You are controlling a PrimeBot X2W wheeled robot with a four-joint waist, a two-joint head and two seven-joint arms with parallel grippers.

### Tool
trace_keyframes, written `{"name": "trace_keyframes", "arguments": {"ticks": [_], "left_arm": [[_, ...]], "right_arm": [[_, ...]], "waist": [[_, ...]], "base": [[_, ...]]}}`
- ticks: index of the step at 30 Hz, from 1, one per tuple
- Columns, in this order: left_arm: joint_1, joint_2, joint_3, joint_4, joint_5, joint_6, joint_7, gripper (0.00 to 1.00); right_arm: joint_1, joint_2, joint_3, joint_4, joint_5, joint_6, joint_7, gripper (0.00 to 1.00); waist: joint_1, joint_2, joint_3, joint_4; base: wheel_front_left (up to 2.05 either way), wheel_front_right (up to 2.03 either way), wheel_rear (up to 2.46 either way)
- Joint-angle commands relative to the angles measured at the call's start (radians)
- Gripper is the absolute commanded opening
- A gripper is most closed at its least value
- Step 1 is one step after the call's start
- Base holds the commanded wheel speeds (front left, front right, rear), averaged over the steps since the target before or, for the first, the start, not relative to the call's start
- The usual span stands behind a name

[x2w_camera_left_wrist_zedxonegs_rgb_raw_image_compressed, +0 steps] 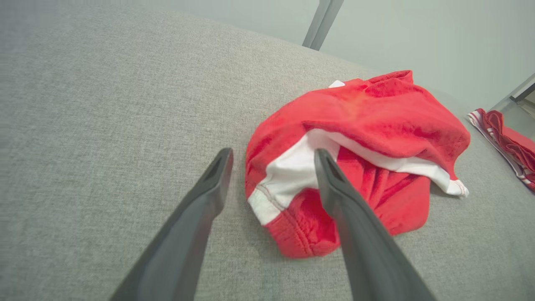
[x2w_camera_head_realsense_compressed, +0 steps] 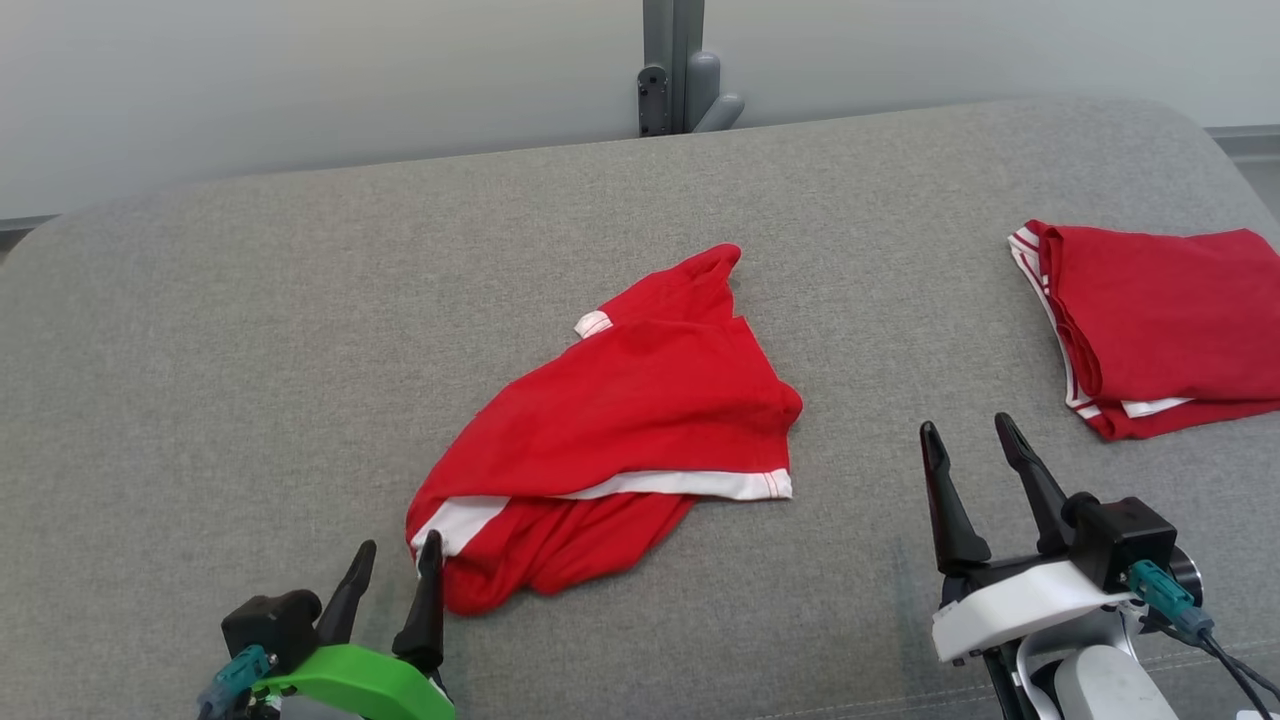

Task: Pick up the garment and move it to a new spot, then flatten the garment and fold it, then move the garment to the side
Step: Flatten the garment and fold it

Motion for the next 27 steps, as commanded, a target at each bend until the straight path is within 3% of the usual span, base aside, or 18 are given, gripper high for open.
{"name": "trace_keyframes", "arguments": {"ticks": [1, 5, 9, 24, 25, 27], "left_arm": [[0.015, 0.003, 0.01, -0.011, 0.011, 0.002, -0.003, 1.0], [0.031, -0.006, 0.032, -0.026, -0.021, 0.005, 0.003, 1.0], [0.044, -0.021, 0.044, 0.006, -0.093, -0.016, 0.068, 1.0], [-0.044, -0.091, 0.098, 0.125, -0.292, -0.08, 0.156, 1.0], [-0.049, -0.093, 0.095, 0.133, -0.298, -0.082, 0.161, 0.98], [-0.06, -0.095, 0.09, 0.145, -0.302, -0.087, 0.164, 0.8]], "right_arm": [[0.012, -0.002, -0.004, -0.002, 0.002, -0.002, -0.003, 1.0], [0.011, -0.002, -0.005, -0.003, 0.0, -0.002, -0.003, 1.0], [0.008, -0.002, 0.001, -0.006, -0.001, -0.002, -0.003, 1.0], [-0.009, -0.002, 0.013, -0.005, -0.008, -0.002, -0.003, 1.0], [-0.009, -0.002, 0.012, -0.005, -0.009, -0.002, -0.003, 1.0], [-0.011, -0.002, 0.011, -0.005, -0.01, -0.002, -0.003, 1.0]], "waist": [[0.0, 0.0102, -0.003, 0.003], [0.0, 0.0102, -0.004, 0.006], [0.0, 0.0102, 0.0, 0.006], [0.0, 0.0102, 0.017, -0.008], [0.0, 0.0102, 0.018, -0.009], [0.0, 0.0102, 0.021, -0.012]], "base": [[0.0, 0.0, 0.0], [0.0, 0.0, 0.0], [0.0, 0.0, 0.0], [0.0, 0.0, 0.0], [0.0, 0.0, 0.0], [0.0, 0.0, 0.0]]}}
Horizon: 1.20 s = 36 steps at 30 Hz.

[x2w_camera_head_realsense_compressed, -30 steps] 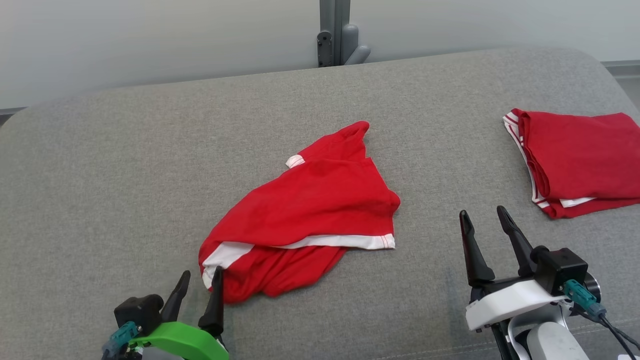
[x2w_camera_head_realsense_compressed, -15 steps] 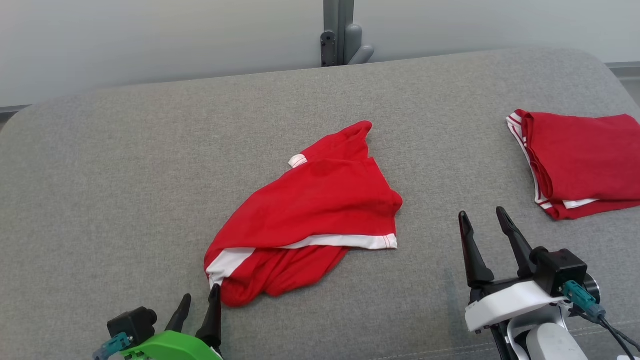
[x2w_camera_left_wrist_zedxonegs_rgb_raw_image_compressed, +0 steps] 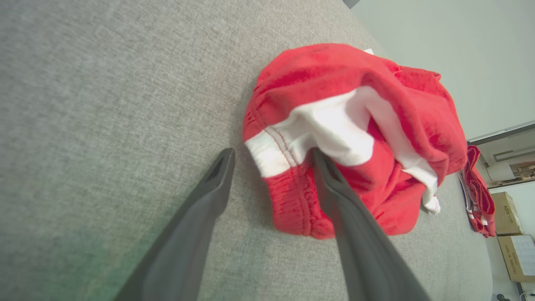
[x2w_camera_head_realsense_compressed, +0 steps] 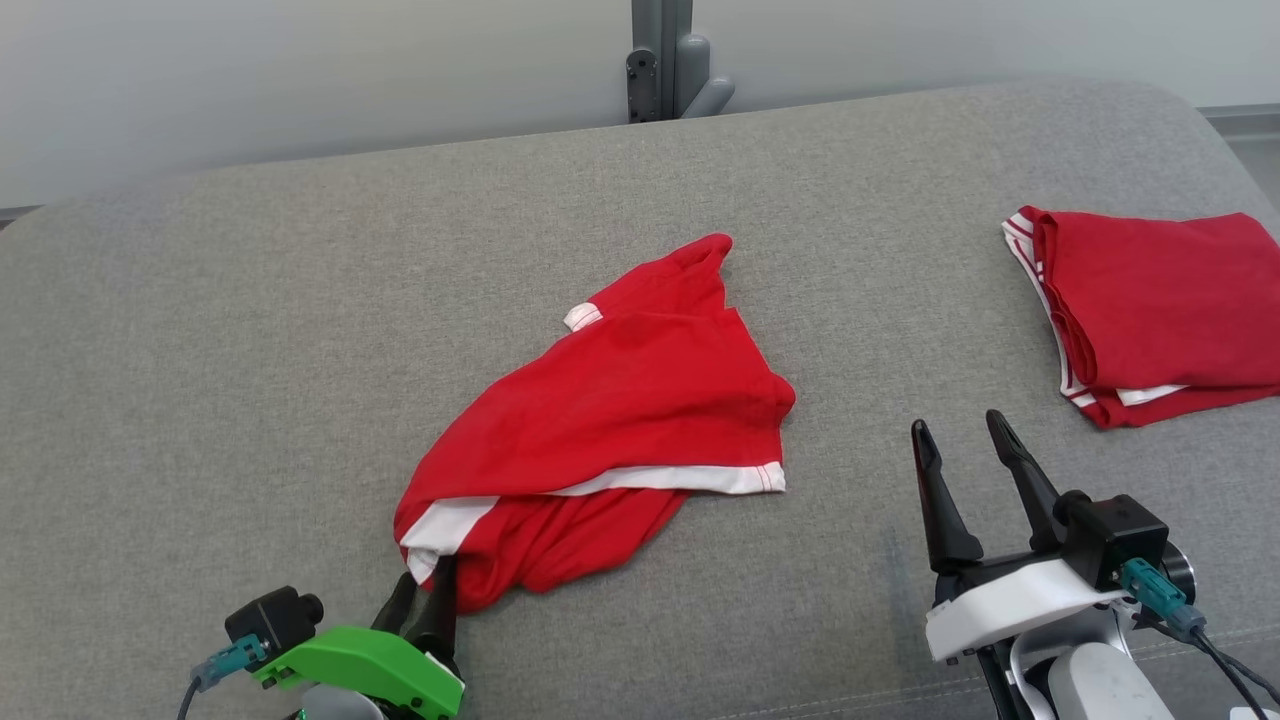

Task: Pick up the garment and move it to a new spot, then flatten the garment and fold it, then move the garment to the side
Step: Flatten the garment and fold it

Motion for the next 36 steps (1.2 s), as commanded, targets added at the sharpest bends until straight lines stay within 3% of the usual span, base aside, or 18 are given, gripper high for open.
{"name": "trace_keyframes", "arguments": {"ticks": [1, 2, 6, 9, 10, 14, 19, 24, 28, 29, 31, 35, 36], "left_arm": [[-0.019, -0.001, -0.002, 0.008, -0.011, -0.006, -0.001, 0.7], [-0.023, -0.002, -0.004, 0.015, -0.014, -0.008, 0.0, 0.57], [-0.043, -0.006, -0.011, 0.041, -0.018, -0.014, -0.002, 0.29], [-0.056, -0.007, -0.016, 0.056, -0.023, -0.015, -0.005, 0.0], [-0.059, -0.007, -0.017, 0.056, -0.024, -0.016, -0.011, 0.0], [-0.062, -0.002, -0.011, 0.047, -0.034, -0.021, -0.046, 0.0], [-0.041, 0.015, -0.007, 0.014, -0.038, -0.023, -0.083, 0.2], [-0.024, 0.029, -0.009, -0.023, -0.043, -0.024, -0.089, 0.27], [-0.018, 0.023, -0.003, -0.04, -0.064, -0.023, -0.087, 0.25], [-0.018, 0.018, -0.001, -0.041, -0.075, -0.023, -0.084, 0.28], [-0.017, 0.013, 0.007, -0.041, -0.089, -0.023, -0.085, 0.44], [-0.017, 0.009, 0.009, -0.038, -0.105, -0.023, -0.089, 0.49], [-0.015, 0.006, 0.012, -0.039, -0.113, -0.023, -0.091, 0.58]], "right_arm": [[-0.01, -0.002, -0.002, -0.002, -0.006, -0.002, -0.003, 1.0], [-0.011, -0.002, -0.002, -0.002, -0.006, -0.002, -0.003, 1.0], [-0.012, -0.002, -0.001, -0.002, -0.007, -0.002, -0.003, 1.0], [-0.012, -0.002, -0.001, 0.001, -0.006, -0.002, -0.003, 1.0], [-0.011, -0.002, -0.001, 0.004, -0.006, -0.002, -0.003, 1.0], [-0.005, -0.002, 0.023, 0.039, 0.003, -0.002, -0.003, 1.0], [-0.017, -0.002, 0.057, 0.114, 0.009, -0.002, -0.003, 1.0], [-0.042, -0.002, 0.09, 0.187, 0.004, -0.002, -0.003, 1.0], [-0.066, -0.002, 0.113, 0.237, 0.005, -0.002, -0.003, 1.0], [-0.071, -0.002, 0.117, 0.246, 0.007, -0.002, -0.003, 1.0], [-0.08, -0.002, 0.125, 0.261, 0.013, -0.002, -0.003, 1.0], [-0.093, -0.002, 0.14, 0.279, 0.013, -0.002, -0.003, 1.0], [-0.099, -0.002, 0.145, 0.287, 0.011, -0.002, -0.003, 1.0]], "waist": [[0.0, 0.0101, 0.002, -0.002], [0.0, 0.0101, 0.003, -0.003], [0.0, 0.0101, 0.006, -0.005], [0.0, 0.0101, 0.007, -0.005], [0.0, 0.0101, 0.007, -0.005], [0.0, 0.0101, 0.007, 0.0], [0.0, 0.0101, 0.006, 0.015], [0.0, 0.0101, 0.007, 0.034], [0.0, 0.0101, 0.007, 0.044], [0.0, 0.0101, 0.007, 0.046], [0.0, 0.0101, 0.008, 0.048], [0.0, 0.0101, 0.009, 0.046], [0.0, 0.0101, 0.01, 0.046]], "base": [[0.0, 0.0, 0.0], [0.0, 0.0, 0.0], [0.0, 0.0, 0.0], [0.0, 0.0, 0.0], [0.0, 0.0, 0.0], [0.0, 0.0, 0.0], [0.0, 0.0, 0.0], [0.0, 0.0, 0.0], [0.0, 0.0, 0.0], [0.0, 0.0, 0.0], [0.0, 0.0, 0.0], [0.0, 0.0, 0.0], [0.0, 0.0, 0.0]]}}
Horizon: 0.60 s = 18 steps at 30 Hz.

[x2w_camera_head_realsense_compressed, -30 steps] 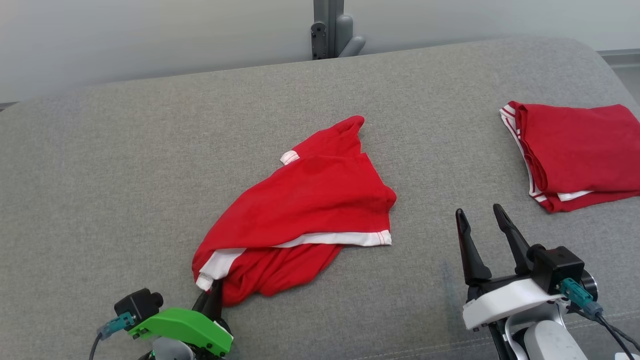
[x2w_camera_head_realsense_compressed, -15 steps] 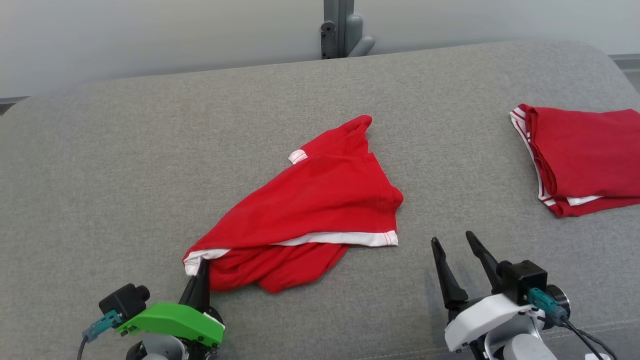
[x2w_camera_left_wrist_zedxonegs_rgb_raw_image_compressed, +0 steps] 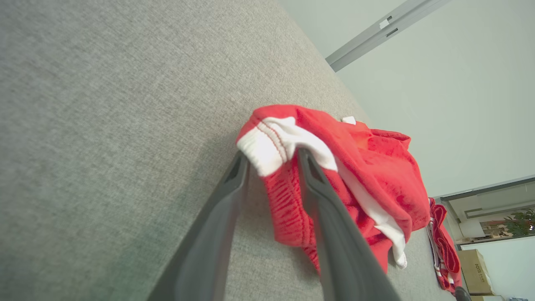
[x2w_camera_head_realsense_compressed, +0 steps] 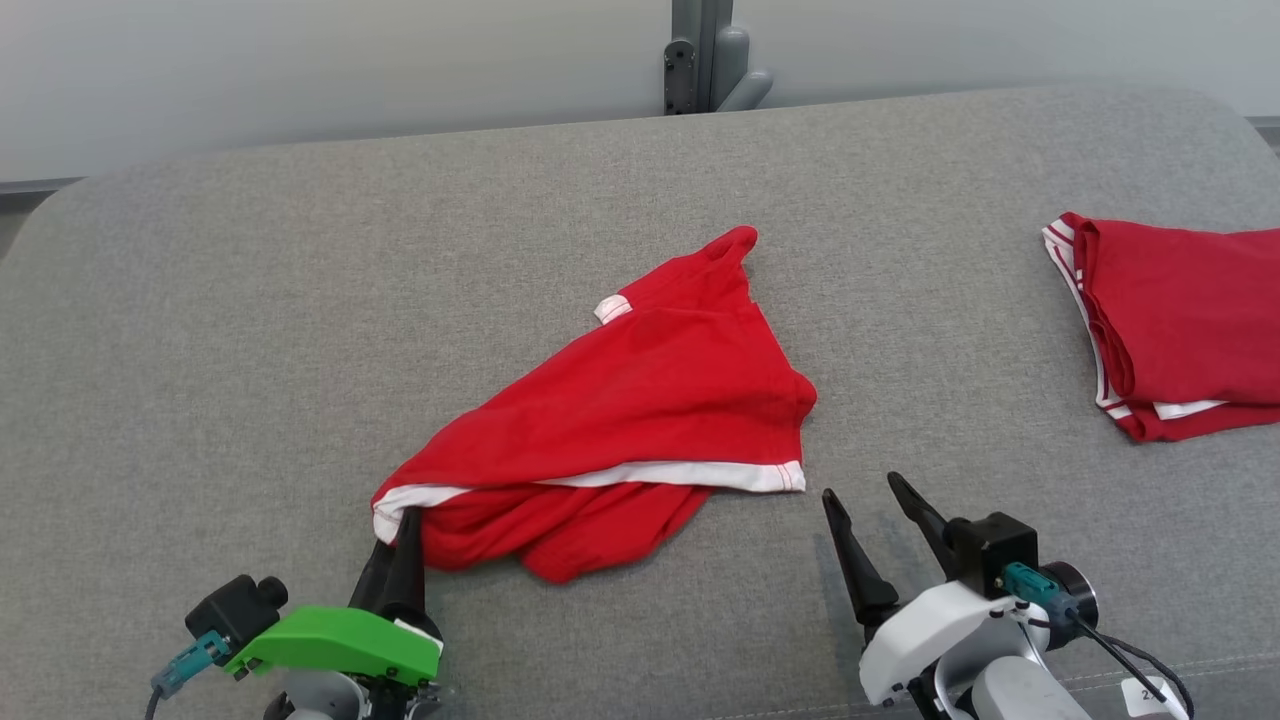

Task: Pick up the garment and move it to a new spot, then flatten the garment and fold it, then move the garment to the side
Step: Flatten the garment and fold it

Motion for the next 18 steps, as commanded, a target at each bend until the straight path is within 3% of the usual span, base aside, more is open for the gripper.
{"name": "trace_keyframes", "arguments": {"ticks": [1, 3, 4, 5, 6, 7, 8, 9, 10, 18], "left_arm": [[0.007, -0.002, 0.005, -0.003, -0.013, -0.004, -0.003, 0.68], [0.007, -0.006, 0.009, -0.016, -0.035, -0.004, -0.006, 0.89], [0.008, -0.007, 0.011, -0.025, -0.04, -0.004, -0.009, 0.9], [0.01, -0.005, 0.014, -0.032, -0.048, -0.004, -0.011, 0.84], [0.011, -0.002, 0.014, -0.037, -0.053, -0.004, -0.014, 0.59], [0.012, 0.001, 0.015, -0.039, -0.055, -0.004, -0.018, 0.45], [0.011, 0.003, 0.014, -0.041, -0.057, -0.004, -0.018, 0.2], [0.01, 0.006, 0.012, -0.041, -0.056, -0.004, -0.019, 0.04], [0.007, 0.007, 0.009, -0.041, -0.054, -0.004, -0.022, 0.0], [-0.026, 0.008, -0.022, -0.03, -0.035, -0.004, -0.028, 0.0]], "right_arm": [[-0.014, -0.002, 0.002, 0.005, 0.0, -0.002, -0.003, 1.0], [-0.023, -0.002, 0.013, 0.017, -0.015, -0.002, -0.003, 1.0], [-0.03, -0.002, 0.02, 0.022, -0.025, -0.002, -0.003, 1.0], [-0.036, -0.002, 0.025, 0.028, -0.031, -0.002, -0.003, 1.0], [-0.043, -0.003, 0.032, 0.037, -0.041, -0.002, -0.003, 1.0], [-0.051, -0.002, 0.04, 0.051, -0.053, -0.002, -0.003, 1.0], [-0.063, -0.002, 0.051, 0.064, -0.067, -0.002, -0.003, 1.0], [-0.075, -0.002, 0.06, 0.078, -0.075, -0.002, -0.003, 1.0], [-0.086, -0.003, 0.067, 0.094, -0.083, -0.002, -0.003, 1.0], [-0.175, -0.003, 0.095, 0.212, -0.079, -0.002, -0.003, 1.0]], "waist": [[0.0, 0.0101, 0.001, -0.001], [0.0, 0.0101, 0.004, -0.002], [0.0, 0.0101, 0.005, -0.002], [0.0, 0.0101, 0.007, -0.002], [0.0, 0.0101, 0.009, -0.002], [0.0, 0.0101, 0.011, -0.001], [0.0, 0.0101, 0.014, 0.0], [0.0, 0.0101, 0.017, 0.0], [0.0, 0.0101, 0.02, 0.002], [0.0, 0.0101, 0.051, 0.023]], "base": [[0.0, 0.0, 0.0], [0.0, 0.0, 0.0], [0.0, 0.0, 0.0], [0.0, 0.0, 0.0], [0.0, 0.0, 0.0], [0.0, 0.0, 0.0], [0.0, 0.0, 0.0], [0.0, 0.0, 0.0], [0.0, 0.0, 0.0], [0.0, 0.0, 0.0]]}}
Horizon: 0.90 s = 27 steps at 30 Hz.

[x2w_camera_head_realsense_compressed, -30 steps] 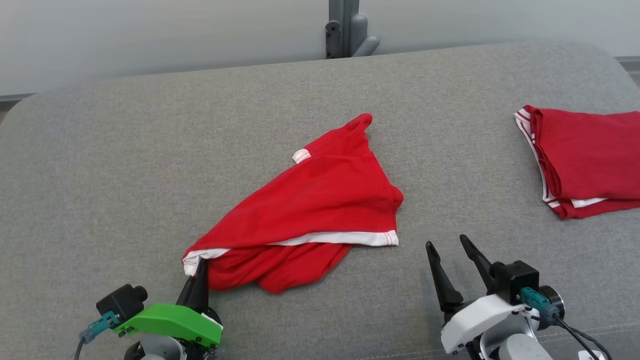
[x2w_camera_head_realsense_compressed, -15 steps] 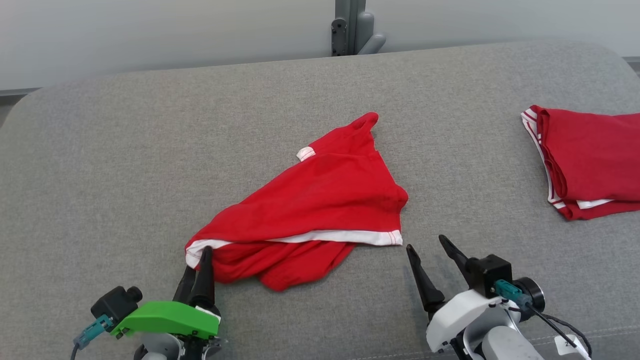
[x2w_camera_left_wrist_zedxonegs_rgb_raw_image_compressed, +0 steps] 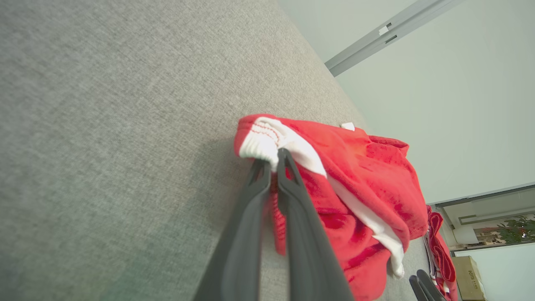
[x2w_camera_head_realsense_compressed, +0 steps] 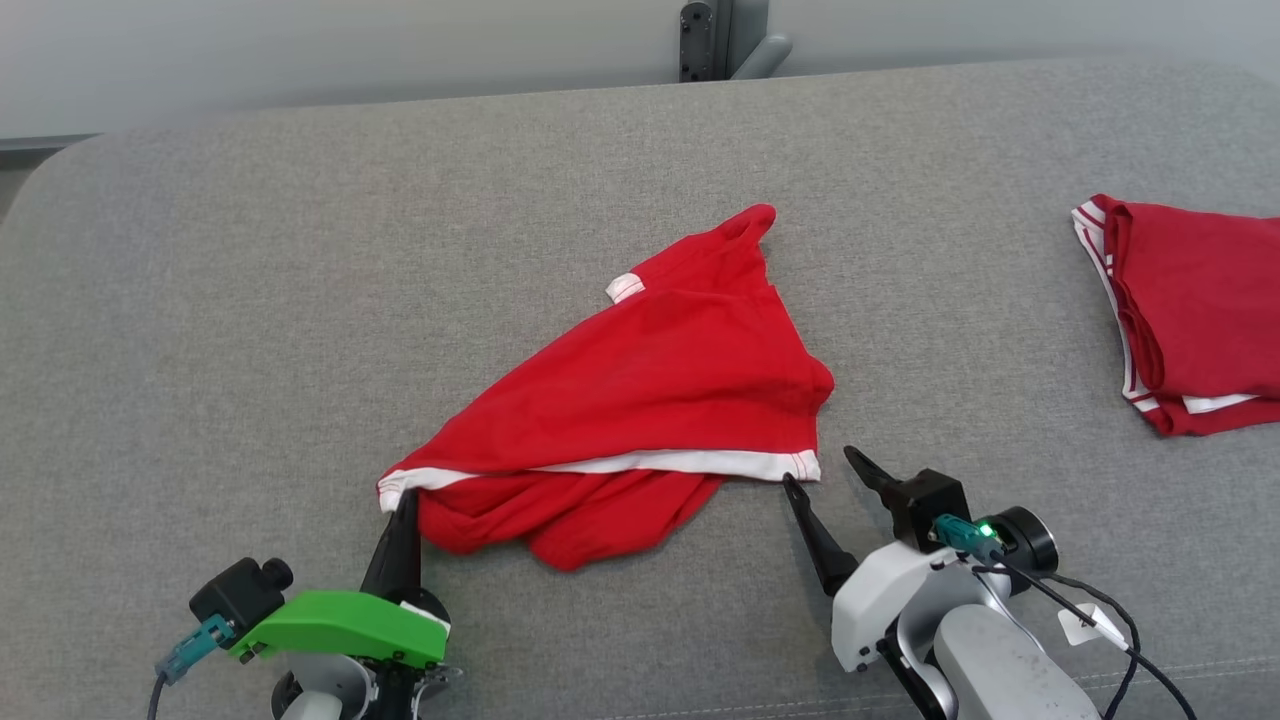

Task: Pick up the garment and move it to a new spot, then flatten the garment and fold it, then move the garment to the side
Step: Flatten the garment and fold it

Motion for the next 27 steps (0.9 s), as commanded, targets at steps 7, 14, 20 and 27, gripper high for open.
{"name": "trace_keyframes", "arguments": {"ticks": [7, 14, 20, 27], "left_arm": [[-0.031, 0.012, -0.013, 0.017, 0.018, -0.003, -0.011, 0.0], [-0.043, 0.017, -0.018, 0.024, 0.015, -0.003, -0.02, 0.0], [-0.052, 0.025, -0.022, 0.029, 0.01, -0.003, -0.024, 0.0], [-0.06, 0.031, -0.029, 0.035, 0.01, -0.003, -0.027, 0.0]], "right_arm": [[-0.053, -0.003, 0.03, 0.059, 0.038, -0.002, -0.003, 1.0], [-0.083, -0.003, 0.055, 0.087, 0.063, -0.002, -0.003, 0.53], [-0.102, -0.003, 0.086, 0.132, 0.096, -0.002, -0.002, 0.35], [-0.124, -0.003, 0.121, 0.19, 0.122, -0.002, 0.0, 0.15]], "waist": [[0.0, 0.0102, 0.029, 0.017], [0.0, 0.0102, 0.044, 0.02], [0.0, 0.0102, 0.052, 0.018], [0.0, 0.0102, 0.058, 0.017]], "base": [[0.0, 0.0, 0.0], [0.0, 0.0, 0.0], [0.0, 0.0, 0.0], [0.0, 0.0, 0.0]]}}
